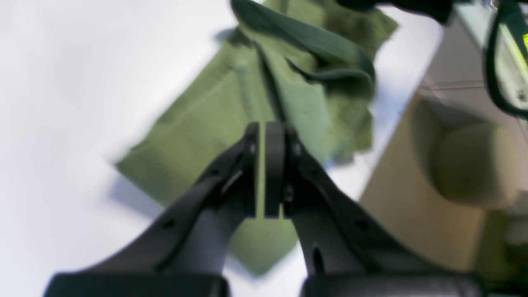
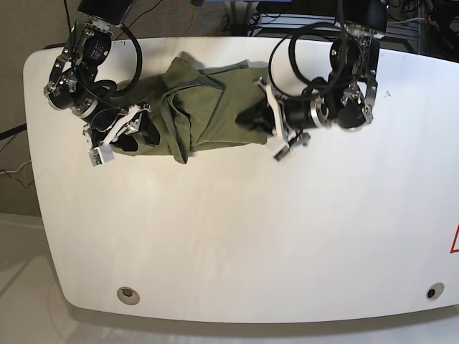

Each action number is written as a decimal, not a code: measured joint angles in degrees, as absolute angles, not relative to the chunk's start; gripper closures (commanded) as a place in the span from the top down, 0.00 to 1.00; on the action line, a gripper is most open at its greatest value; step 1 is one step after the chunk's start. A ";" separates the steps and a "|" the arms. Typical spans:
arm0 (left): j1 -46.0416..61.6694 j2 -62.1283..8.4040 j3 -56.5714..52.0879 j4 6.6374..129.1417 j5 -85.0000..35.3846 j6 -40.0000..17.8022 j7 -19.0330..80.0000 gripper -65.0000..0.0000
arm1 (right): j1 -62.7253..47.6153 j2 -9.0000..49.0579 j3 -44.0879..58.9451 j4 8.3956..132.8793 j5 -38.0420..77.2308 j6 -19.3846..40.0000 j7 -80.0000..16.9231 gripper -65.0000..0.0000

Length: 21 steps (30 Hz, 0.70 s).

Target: Fold the T-shirt properly

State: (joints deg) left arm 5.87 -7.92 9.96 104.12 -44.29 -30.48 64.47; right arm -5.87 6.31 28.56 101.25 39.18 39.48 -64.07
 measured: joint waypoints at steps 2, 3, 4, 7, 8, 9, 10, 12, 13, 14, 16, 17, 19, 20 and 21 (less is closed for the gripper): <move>7.29 -9.15 10.90 103.79 -43.64 -30.44 65.52 0.24 | -5.98 6.39 28.56 100.68 38.59 39.46 -64.12 0.58; 7.77 -9.47 11.16 103.53 -43.27 -30.41 65.80 0.30 | -6.00 6.39 28.58 100.49 38.50 39.44 -64.14 0.58; 8.19 -10.15 11.62 103.15 -43.05 -30.41 66.37 0.35 | -6.13 6.42 28.69 100.18 38.35 39.44 -64.07 0.59; 8.51 -11.03 11.94 102.19 -42.76 -30.39 66.74 0.45 | -6.26 6.39 29.28 99.15 38.68 39.44 -64.16 0.62; 8.38 -11.07 11.97 101.82 -42.78 -30.35 66.57 0.48 | -6.24 6.42 29.52 98.80 38.89 39.42 -64.25 0.63; 8.03 -11.14 11.97 101.41 -42.74 -30.15 66.37 0.49 | -6.11 6.50 30.22 98.13 39.42 39.44 -64.42 0.64; 7.57 -11.14 11.97 100.97 -42.87 -30.04 66.28 0.50 | -5.93 6.61 30.83 97.47 40.01 39.42 -64.88 0.65; 6.96 -11.03 11.94 100.05 -42.83 -29.95 66.11 0.52 | -5.76 7.09 32.16 96.18 41.12 39.20 -65.19 0.66; 6.87 -11.00 11.92 99.81 -42.83 -29.91 65.89 0.53 | -5.72 7.35 32.58 95.66 41.56 39.20 -65.39 0.66; 6.74 -11.00 11.84 99.63 -42.85 -29.85 65.56 0.53 | -5.61 7.88 33.54 94.63 42.72 39.16 -65.89 0.66; 6.90 -11.03 11.68 99.46 -42.87 -29.76 64.99 0.54 | -5.67 8.62 34.33 93.60 43.94 39.05 -66.28 0.66; 7.05 -11.05 11.66 99.44 -42.87 -29.74 65.06 0.55 | -5.76 9.13 34.63 92.95 44.47 39.07 -66.63 0.67; 7.46 -11.11 11.60 99.37 -42.78 -29.65 65.04 0.57 | -6.00 10.31 35.24 91.83 45.76 39.03 -66.63 0.67; 7.75 -10.98 11.53 99.39 -42.78 -29.43 65.01 0.57 | -6.15 10.98 35.44 91.33 46.63 39.00 -66.81 0.67; 8.12 -10.92 11.35 99.59 -42.76 -29.23 64.79 0.57 | -6.42 12.08 35.75 90.61 47.66 39.03 -66.65 0.67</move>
State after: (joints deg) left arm 8.12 -10.92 11.35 99.59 -42.76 -29.23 64.79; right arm -6.42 12.08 35.75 90.61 47.66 39.03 -66.65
